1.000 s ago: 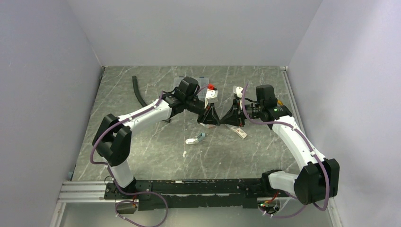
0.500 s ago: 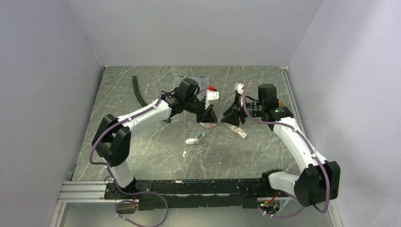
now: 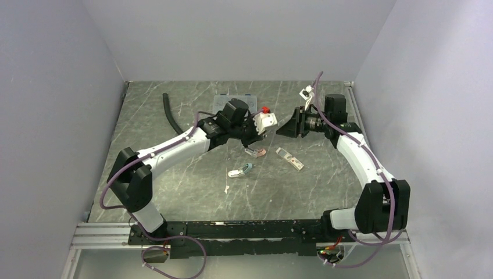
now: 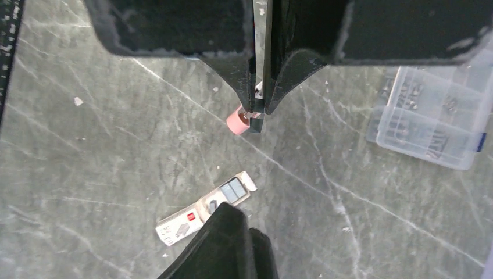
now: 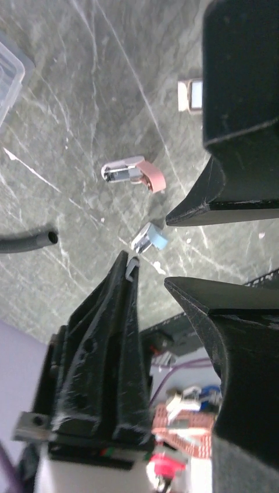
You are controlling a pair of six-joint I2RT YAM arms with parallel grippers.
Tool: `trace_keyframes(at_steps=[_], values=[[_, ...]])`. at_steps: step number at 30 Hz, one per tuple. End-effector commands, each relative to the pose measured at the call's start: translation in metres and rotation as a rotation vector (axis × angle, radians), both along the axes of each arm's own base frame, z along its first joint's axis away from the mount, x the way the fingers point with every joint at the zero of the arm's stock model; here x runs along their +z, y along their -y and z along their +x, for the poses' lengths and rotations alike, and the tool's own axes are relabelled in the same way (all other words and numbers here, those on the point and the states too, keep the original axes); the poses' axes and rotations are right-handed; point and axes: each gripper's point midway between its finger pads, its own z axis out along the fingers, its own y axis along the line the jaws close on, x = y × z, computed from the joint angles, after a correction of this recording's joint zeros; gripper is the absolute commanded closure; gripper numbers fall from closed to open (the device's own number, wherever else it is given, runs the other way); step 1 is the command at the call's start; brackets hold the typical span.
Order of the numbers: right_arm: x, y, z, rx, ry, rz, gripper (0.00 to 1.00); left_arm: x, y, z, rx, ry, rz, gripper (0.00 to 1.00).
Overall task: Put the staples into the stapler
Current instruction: Adjust the staple.
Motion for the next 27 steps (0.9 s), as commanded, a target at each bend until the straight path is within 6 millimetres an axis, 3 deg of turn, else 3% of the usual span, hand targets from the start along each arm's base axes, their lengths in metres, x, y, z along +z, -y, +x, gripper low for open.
trace_keyframes(at_steps=[1,11,17,27], values=[[0.026,-0.011,0.006,-0.017,-0.081,0.135,0.58,0.033,-0.004,0.018,0.113,0.187,0.035,0.97],[0.013,-0.025,0.008,0.011,-0.093,0.130,0.50,0.032,-0.001,0.017,0.141,0.212,0.068,0.97],[0.002,-0.034,0.011,0.035,-0.081,0.068,0.50,0.030,0.001,0.015,0.133,0.205,0.072,0.97],[0.002,-0.043,0.016,0.067,-0.065,0.033,0.52,0.028,0.002,0.013,0.120,0.196,0.073,0.97]])
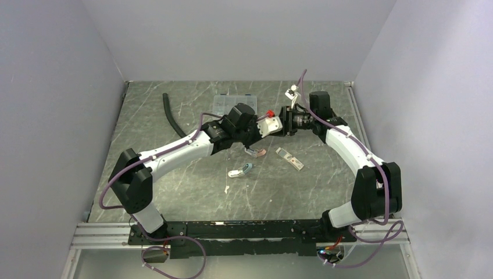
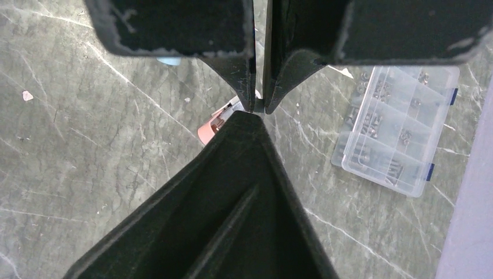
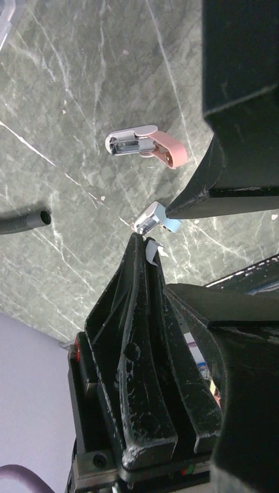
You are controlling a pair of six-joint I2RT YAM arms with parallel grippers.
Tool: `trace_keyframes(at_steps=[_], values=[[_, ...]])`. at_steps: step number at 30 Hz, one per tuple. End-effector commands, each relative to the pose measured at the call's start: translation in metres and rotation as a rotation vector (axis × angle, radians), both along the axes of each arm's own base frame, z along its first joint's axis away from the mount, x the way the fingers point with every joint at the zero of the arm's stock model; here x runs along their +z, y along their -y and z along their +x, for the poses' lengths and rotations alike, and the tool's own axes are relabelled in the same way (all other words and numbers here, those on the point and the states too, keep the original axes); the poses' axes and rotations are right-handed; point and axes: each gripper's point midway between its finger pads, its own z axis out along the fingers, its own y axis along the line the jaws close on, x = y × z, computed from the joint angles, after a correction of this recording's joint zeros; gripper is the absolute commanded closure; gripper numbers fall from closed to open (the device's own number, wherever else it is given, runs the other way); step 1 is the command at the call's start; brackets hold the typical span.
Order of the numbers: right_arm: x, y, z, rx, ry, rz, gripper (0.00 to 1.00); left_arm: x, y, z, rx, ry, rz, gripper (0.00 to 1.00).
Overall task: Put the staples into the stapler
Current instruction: Adjust the staple.
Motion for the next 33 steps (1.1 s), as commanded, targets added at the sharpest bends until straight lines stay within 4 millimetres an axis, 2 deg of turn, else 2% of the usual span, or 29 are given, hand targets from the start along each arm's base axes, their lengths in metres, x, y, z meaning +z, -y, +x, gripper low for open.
trace_keyframes(at_steps=[1,21,33], values=[[0.017,-0.003,0.011,0.011,0.081,-0.015,0.52,0.032,0.008,0.002,-0.017,0.057,-0.050,0.97],[0.014,-0.013,0.013,0.026,0.100,-0.070,0.58,0.031,0.008,0.002,-0.020,0.057,-0.048,0.97],[0.012,-0.018,0.013,0.036,0.096,-0.081,0.65,0.030,0.008,0.002,-0.021,0.057,-0.043,0.97]])
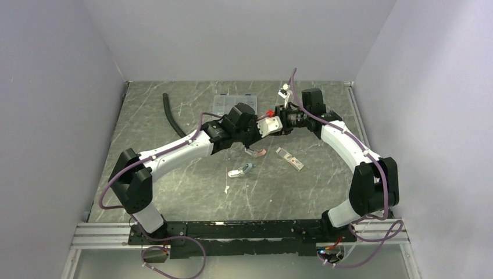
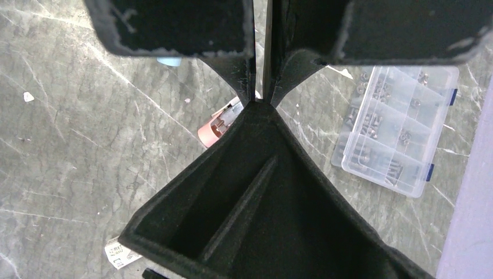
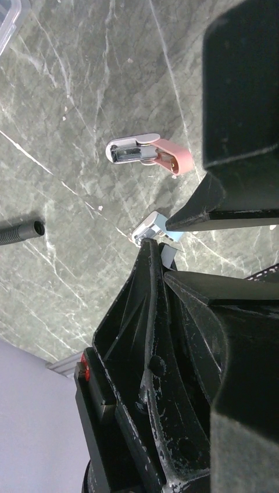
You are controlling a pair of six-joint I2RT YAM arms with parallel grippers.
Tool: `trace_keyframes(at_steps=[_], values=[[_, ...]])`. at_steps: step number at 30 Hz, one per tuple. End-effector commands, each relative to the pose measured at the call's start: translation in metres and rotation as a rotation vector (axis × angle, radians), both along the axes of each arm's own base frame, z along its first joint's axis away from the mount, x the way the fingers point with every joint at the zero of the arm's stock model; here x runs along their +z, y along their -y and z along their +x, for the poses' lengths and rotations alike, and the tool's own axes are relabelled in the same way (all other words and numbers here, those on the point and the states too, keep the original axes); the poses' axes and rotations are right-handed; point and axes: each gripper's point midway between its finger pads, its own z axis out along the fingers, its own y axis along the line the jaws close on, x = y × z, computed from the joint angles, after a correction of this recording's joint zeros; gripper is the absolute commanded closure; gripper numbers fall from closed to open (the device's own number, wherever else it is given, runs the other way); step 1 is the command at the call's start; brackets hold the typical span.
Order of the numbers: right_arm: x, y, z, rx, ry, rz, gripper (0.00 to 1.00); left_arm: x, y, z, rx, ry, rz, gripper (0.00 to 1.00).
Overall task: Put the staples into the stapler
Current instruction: Adjust the staple.
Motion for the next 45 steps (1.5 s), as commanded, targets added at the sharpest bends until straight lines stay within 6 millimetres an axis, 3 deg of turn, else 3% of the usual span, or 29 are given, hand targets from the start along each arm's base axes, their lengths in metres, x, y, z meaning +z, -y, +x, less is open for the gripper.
trace_keyframes(at_steps=[1,15,32,45], values=[[0.0161,-0.0042,0.0087,0.009,0.069,0.003,0.65,0.0293,0.0085,0.0033,-0.020,0.060,-0.047,0.97],[0.0131,-0.0084,0.0074,0.017,0.062,-0.006,0.72,0.0273,0.0097,0.0040,-0.019,0.059,-0.043,0.97],[0.0103,-0.0120,0.0044,0.014,0.018,0.020,0.73,0.0279,0.0095,0.0076,0.002,0.076,-0.032,0.97],[0.0086,-0.0113,0.0069,-0.003,0.010,0.014,0.84,0.0279,0.0103,0.0102,0.019,0.079,-0.032,0.97]])
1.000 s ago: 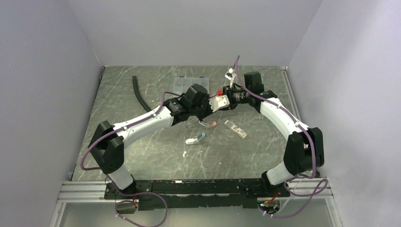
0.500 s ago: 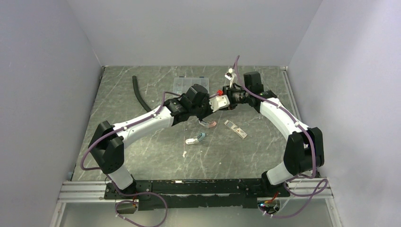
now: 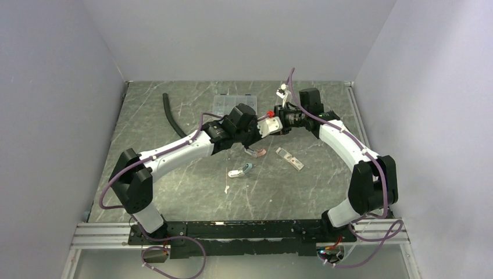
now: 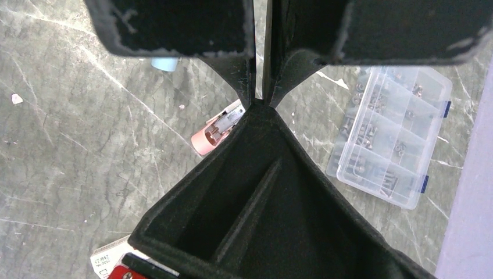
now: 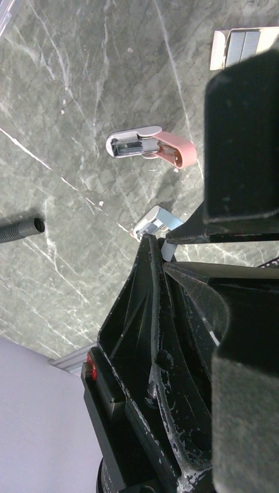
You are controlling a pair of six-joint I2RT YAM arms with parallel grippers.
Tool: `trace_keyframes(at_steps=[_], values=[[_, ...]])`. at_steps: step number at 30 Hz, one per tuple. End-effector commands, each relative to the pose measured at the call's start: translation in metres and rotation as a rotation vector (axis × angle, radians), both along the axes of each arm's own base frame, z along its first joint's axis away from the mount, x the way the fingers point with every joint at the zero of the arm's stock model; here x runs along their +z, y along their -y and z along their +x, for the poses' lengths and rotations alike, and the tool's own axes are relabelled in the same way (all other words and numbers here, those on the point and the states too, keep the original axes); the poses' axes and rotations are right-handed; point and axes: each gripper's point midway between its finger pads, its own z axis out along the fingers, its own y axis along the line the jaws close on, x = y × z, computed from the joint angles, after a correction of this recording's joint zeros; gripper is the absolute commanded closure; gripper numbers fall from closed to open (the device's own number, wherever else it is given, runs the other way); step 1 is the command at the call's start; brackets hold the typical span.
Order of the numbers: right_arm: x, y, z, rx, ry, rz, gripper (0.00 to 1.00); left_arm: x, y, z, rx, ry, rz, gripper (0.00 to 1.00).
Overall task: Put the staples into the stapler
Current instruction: Adjust the staple.
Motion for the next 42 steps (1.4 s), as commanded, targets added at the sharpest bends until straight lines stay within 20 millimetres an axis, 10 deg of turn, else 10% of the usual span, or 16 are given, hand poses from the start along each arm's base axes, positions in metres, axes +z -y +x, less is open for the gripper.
trace_keyframes(at_steps=[1,27,42], values=[[0.008,-0.004,0.008,-0.005,0.038,0.008,0.85,0.031,0.015,0.009,-0.009,0.072,-0.061,0.96],[0.009,0.016,0.012,-0.017,0.149,-0.064,0.93,0.040,0.015,-0.007,-0.055,0.026,-0.113,0.56],[0.042,0.024,-0.042,0.243,0.622,-0.004,0.91,0.075,-0.027,-0.064,-0.413,-0.402,-0.450,0.43]])
